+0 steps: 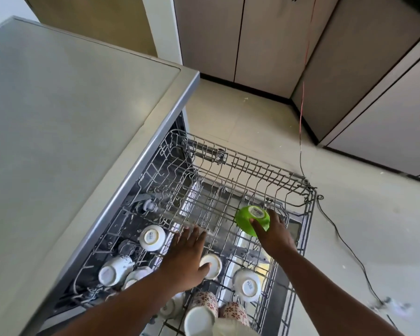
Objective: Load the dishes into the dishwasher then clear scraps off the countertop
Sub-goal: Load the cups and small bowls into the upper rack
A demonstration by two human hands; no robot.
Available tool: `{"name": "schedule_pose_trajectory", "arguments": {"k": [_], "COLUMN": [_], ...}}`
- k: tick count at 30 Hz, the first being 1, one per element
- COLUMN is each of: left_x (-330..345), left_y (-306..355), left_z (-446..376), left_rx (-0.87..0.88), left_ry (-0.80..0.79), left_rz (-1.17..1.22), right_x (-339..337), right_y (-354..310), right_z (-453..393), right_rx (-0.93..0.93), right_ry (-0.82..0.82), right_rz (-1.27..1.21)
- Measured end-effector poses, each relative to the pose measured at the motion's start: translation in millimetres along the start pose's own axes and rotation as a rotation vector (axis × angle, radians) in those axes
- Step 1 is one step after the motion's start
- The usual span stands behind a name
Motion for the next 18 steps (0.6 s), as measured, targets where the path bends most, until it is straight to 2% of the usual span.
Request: {"name": "schedule_pose_trajectory", "arguments": {"k": [9, 14, 16, 18], "left_x": [3, 25, 37, 53], "left_y": [66, 107, 132, 169], "left_z": [7, 20, 21, 14], "left_rx": [-0.003, -0.123, -0.213, -0.258], "left_ry": [0.114, 0.101, 0.181, 0.231], "left_rz": [-0.047, -0.106, -0.127, 0.039], "right_x": [-44, -51, -59, -73], "right_y": [45, 80, 100, 126], "right_z": [37, 47, 52, 59], "right_rx": [-0.212, -0.373, -0.444, -0.51], "right_ry": [0.103, 0.091, 0.054, -0.001], "right_rz": [0.254, 0.39, 0.408, 0.415]}}
Point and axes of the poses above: each hand's wrist, its own z-axis away from the middle knuckle, its own x-axis out of the palm, y = z × x, the point moved 7 cm from there along -z, towards the middle knuckle, and after that the axes turned 15 degrees about x, right-handed, at the moved point
